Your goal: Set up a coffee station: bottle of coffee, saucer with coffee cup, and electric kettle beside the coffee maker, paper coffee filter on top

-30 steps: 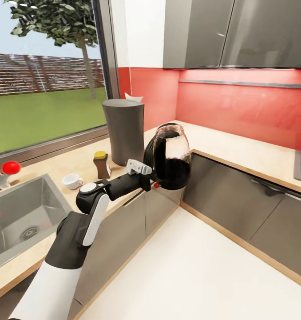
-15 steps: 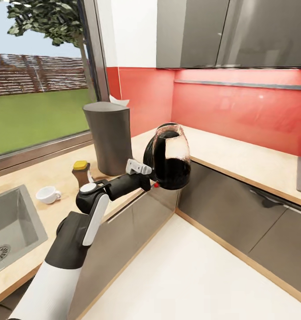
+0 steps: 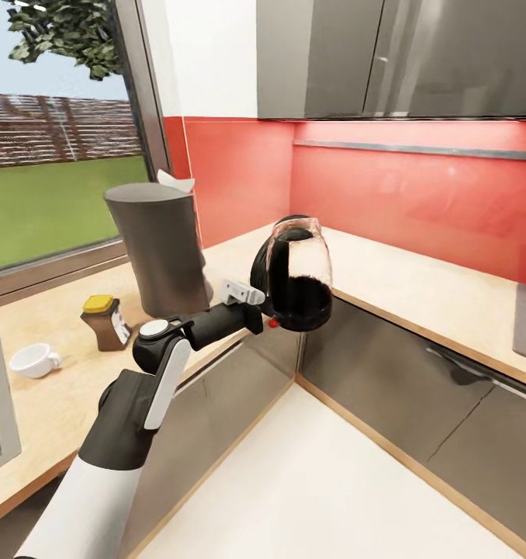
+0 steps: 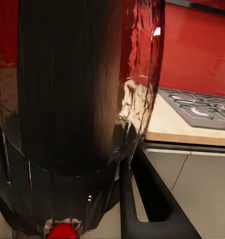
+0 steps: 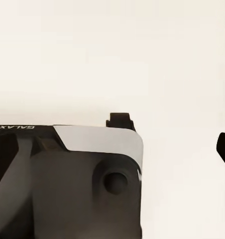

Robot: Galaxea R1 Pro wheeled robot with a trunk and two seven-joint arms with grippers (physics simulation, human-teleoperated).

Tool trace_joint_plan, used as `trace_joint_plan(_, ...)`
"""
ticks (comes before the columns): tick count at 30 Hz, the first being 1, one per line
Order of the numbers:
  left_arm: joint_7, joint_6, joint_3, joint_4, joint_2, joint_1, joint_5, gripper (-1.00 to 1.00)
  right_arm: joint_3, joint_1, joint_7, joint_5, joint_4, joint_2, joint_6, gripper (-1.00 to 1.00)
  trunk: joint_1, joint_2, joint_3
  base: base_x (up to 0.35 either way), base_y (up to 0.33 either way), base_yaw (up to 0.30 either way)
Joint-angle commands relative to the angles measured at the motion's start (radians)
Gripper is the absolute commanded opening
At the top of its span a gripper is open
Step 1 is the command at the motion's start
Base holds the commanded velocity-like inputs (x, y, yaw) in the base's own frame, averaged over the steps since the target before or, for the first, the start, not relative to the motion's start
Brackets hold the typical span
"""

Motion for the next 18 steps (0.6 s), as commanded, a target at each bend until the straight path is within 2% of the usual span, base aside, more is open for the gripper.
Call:
trace_joint_plan(1, 0.0, 0.008, 0.001, -0.001, -0.001, -0.001, 0.011, -1.0, 0.009, 0.0, -0.006, -0.007, -0.004, -0.001, 0.006, 1.0, 0.0, -0.001, -0.001, 0.162, -0.272, 0.101)
trace_joint_plan(7, 0.0, 0.008, 0.001, -0.001, -0.001, -0.001, 0.011, -1.0, 0.009, 0.0, -0.006, -0.007, -0.004, 0.001, 0.006, 1.0, 0.0, -0.001, -0.001, 0.167, -0.275, 0.191)
trace_joint_plan(18, 0.001, 0.008, 0.004, 0.001, -0.001, -0.001, 0.011, -1.0, 0.009, 0.0, -0.006, -0.007, -0.004, 0.001, 0.006, 1.0, 0.0, -0.001, -0.001, 0.227, -0.259, 0.009)
